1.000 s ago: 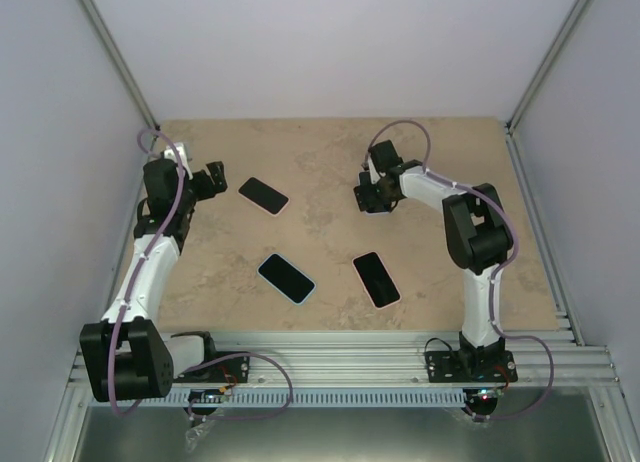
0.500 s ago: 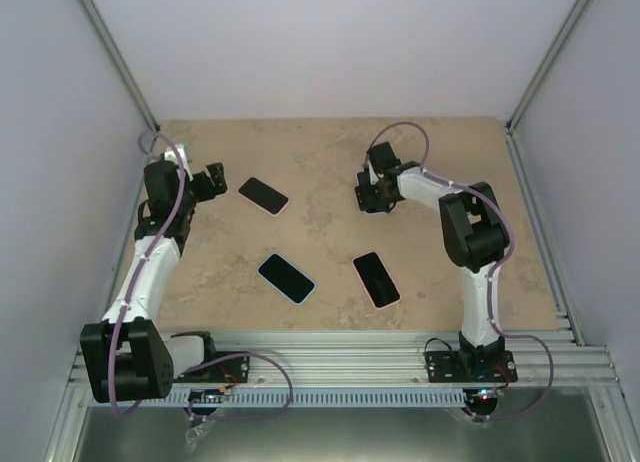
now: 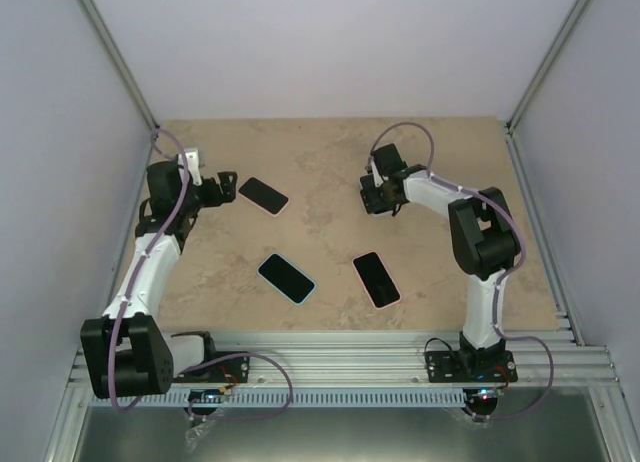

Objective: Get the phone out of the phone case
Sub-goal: Pick up the phone at the center of the board.

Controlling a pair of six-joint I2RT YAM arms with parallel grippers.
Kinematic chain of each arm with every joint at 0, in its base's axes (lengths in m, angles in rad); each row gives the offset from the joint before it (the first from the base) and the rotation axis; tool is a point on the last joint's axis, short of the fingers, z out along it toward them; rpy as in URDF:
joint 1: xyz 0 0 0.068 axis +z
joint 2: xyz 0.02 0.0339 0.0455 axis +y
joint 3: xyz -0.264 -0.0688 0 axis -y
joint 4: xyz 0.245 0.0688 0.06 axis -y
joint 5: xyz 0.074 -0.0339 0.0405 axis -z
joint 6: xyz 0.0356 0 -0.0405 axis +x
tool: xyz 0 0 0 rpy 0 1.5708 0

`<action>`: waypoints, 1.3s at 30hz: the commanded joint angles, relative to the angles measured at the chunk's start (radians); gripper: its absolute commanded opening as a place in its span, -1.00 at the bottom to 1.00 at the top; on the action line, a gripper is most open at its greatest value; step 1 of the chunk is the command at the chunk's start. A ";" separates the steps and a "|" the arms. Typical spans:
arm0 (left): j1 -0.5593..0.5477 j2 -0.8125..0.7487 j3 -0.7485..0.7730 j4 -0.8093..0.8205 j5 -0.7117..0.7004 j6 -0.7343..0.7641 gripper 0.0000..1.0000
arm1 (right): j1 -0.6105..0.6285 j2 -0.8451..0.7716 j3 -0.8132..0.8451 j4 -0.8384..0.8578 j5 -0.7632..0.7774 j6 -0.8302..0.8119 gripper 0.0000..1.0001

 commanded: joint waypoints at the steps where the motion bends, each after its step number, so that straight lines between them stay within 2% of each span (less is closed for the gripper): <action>1: -0.003 0.012 0.048 -0.049 0.104 0.059 0.99 | 0.005 -0.126 -0.023 0.087 0.024 -0.059 0.15; 4: -0.004 0.012 0.055 -0.040 0.139 0.035 0.98 | 0.005 -0.180 -0.052 0.133 0.008 -0.080 0.09; 7: -0.004 0.010 0.054 -0.019 0.233 0.029 0.98 | 0.010 -0.222 -0.074 0.169 -0.004 -0.110 0.05; 12: -0.004 0.025 0.050 0.019 0.319 0.006 0.99 | 0.012 -0.247 -0.073 0.172 -0.041 -0.121 0.01; 22: -0.008 0.108 -0.010 0.184 0.450 -0.125 0.95 | 0.016 -0.284 -0.128 0.223 -0.216 -0.108 -0.01; 27: -0.030 0.199 -0.008 0.271 0.525 -0.246 0.90 | 0.030 -0.315 -0.158 0.260 -0.287 -0.094 -0.01; 33: -0.094 0.286 -0.043 0.522 0.583 -0.545 0.82 | 0.069 -0.343 -0.167 0.281 -0.344 -0.093 -0.01; 39: -0.184 0.346 -0.032 0.600 0.583 -0.644 0.71 | 0.122 -0.378 -0.164 0.290 -0.352 -0.094 -0.01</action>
